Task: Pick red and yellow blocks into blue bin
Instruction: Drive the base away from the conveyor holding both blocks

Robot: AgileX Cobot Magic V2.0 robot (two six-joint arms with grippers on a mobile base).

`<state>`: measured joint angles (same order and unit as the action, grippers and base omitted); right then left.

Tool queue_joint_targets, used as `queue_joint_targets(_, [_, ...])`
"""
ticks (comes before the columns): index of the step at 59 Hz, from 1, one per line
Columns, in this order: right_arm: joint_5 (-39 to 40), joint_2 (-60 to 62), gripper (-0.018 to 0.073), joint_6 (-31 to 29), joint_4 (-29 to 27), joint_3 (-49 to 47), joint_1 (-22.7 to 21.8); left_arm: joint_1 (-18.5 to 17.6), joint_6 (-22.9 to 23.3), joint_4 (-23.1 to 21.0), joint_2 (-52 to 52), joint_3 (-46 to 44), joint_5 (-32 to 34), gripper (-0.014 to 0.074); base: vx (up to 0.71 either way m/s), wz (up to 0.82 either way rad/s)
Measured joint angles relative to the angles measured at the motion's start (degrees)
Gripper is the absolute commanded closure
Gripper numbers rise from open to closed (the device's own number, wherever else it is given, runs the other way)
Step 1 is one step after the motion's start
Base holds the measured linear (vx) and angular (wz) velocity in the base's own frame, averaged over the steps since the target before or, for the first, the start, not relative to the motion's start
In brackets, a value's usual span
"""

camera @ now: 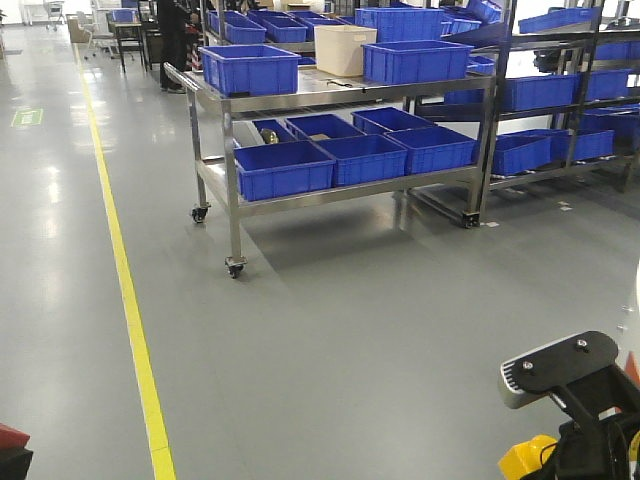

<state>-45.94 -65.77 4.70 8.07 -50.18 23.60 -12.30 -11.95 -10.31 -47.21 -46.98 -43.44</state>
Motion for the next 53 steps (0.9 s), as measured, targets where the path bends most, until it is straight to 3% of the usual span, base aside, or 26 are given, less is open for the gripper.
queue_joint_targets(53, [0.00,0.00,0.0332,0.00,0.00,0.00,0.00,0.00,0.00,0.00,0.00,0.00,0.00,0.0272,0.30,-0.03])
